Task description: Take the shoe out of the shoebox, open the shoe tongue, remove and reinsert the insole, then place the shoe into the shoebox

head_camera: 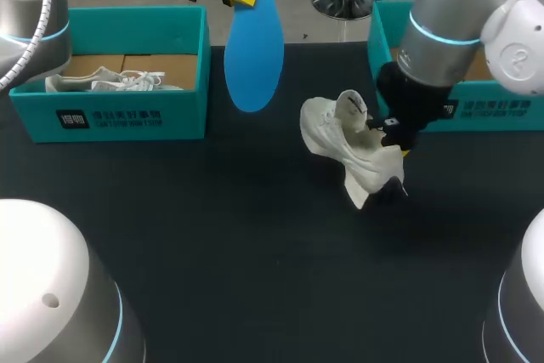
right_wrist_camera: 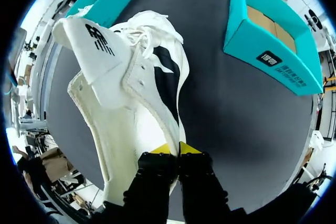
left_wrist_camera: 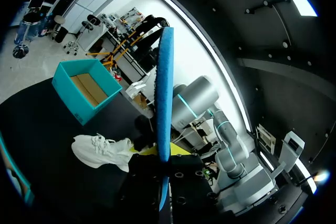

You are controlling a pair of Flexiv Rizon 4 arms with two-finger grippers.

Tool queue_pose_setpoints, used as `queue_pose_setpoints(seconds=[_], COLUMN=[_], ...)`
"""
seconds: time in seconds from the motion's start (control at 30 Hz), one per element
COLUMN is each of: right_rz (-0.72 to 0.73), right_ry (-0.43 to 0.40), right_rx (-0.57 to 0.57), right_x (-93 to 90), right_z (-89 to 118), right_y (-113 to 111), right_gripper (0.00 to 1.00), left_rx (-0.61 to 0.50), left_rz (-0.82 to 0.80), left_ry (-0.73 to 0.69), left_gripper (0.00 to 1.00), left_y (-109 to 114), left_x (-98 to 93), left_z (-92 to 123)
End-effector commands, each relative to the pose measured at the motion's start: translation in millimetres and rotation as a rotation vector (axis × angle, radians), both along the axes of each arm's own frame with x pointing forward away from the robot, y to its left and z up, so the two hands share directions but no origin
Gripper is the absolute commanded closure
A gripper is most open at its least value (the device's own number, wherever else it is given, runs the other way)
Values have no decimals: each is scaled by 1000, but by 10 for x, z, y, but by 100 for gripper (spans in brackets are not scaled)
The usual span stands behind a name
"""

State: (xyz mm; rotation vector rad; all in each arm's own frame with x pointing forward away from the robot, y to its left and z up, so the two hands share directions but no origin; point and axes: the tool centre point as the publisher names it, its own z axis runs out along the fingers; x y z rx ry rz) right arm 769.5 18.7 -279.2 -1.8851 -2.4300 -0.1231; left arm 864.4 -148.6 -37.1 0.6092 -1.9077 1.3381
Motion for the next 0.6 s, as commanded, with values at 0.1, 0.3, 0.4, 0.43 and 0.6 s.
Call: queue_pose_setpoints(seconds=[0.1, 0.3, 0.4, 0.43, 0.6], right_rz=[-74, -196, -266, -272, -363], right_ry=[-2, -15, -18, -16, -34], right_rx=[8, 20, 50, 44, 39], right_x=[-16, -132, -197, -214, -295], right_z=[-8, 34, 31, 12, -32], right_y=[-6, 130, 222, 249, 307], right_gripper=[100, 100, 100, 100, 100], left_rx=[-1, -1, -1, -1, -1], left_rz=[1, 1, 1, 1, 1], left_ry=[-1, -1, -1, -1, -1], left_gripper=[100, 100, 100, 100, 100], left_y=[6, 6, 6, 6, 6], left_x=[-5, -5, -5, -5, -5], left_z=[-6, -6, -6, -6, -6])
